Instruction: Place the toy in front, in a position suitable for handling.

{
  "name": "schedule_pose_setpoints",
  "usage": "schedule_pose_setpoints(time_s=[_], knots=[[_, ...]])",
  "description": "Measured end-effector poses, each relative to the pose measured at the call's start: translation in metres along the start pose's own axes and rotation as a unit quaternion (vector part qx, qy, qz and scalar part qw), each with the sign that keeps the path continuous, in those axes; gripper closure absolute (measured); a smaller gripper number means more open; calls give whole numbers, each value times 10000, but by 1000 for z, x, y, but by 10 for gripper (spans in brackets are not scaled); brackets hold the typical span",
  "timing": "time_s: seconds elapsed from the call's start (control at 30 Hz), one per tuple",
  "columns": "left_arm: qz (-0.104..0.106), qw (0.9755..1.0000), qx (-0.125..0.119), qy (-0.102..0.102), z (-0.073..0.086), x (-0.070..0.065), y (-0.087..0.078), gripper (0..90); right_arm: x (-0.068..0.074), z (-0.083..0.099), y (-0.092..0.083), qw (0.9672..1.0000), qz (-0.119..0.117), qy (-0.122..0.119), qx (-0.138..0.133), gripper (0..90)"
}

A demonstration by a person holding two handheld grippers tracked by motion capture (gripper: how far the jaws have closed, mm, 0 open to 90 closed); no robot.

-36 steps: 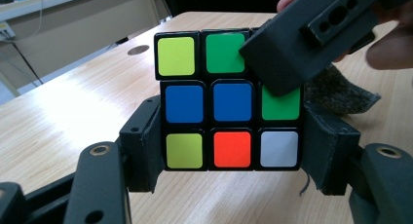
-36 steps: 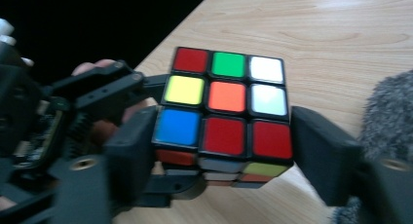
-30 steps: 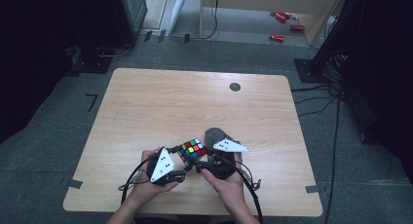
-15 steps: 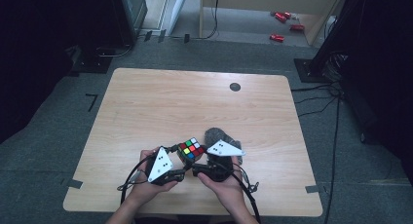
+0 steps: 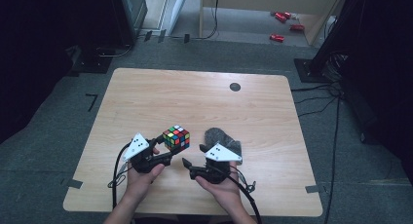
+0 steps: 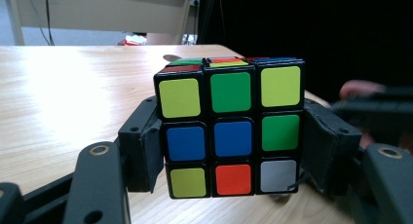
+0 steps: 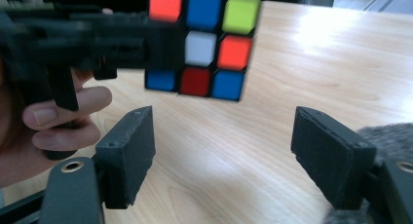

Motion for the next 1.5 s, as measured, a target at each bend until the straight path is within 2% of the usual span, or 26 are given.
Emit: schedule_pose_setpoints(time_s=[0.1,0.2,0.3,0.4,0.57,0.7,0.77,0.83,1.03,1.13,1.23,1.33,1.43,1.5], knots=[[-30,9999,-135,-97,1,-7,4,348,6,3,4,9999,101,35,-32,204],[-40,9997,-211,-91,3,-15,7,348,8,6,6,9997,174,163,-96,196],[50,9997,-241,-66,6,-22,12,348,9,7,5,9990,145,374,-207,193],[112,9996,-258,21,9,-29,15,348,11,6,4,9984,96,485,-282,191],[209,9995,-247,3,11,-32,17,348,10,5,2,9967,147,663,-434,202],[280,9993,-253,-52,11,-32,17,348,6,7,3,9961,190,729,-459,278],[313,9992,-224,-116,12,-31,18,348,6,8,3,9964,108,677,-497,332],[358,9990,-209,-194,13,-29,18,348,7,9,3,9967,217,570,-537,340],[443,9984,-141,-316,13,-27,18,340,6,10,3,9975,317,352,-519,347],[486,9975,-255,-444,8,-22,14,283,5,12,4,9982,367,211,-421,347],[472,9978,-320,-346,1,-18,8,224,1,15,6,9984,420,184,-332,348],[483,9977,-414,-242,-5,-11,0,224,-8,15,6,9982,517,174,-265,348],[452,9984,-331,-81,-8,-5,-6,193,-20,11,4,9979,575,191,-242,348],[391,9989,-232,99,-7,0,-7,183,-27,8,1,9978,570,259,-204,348]])
Point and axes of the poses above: each handheld gripper's, and its own axes: y roughly forward along the jaws, z roughly out of its underside, x roughly to its left, the point moved 4 cm from there along y, roughly forward along the jaws, and after that the axes turned 11 degrees about z, right-handed, at the moved point
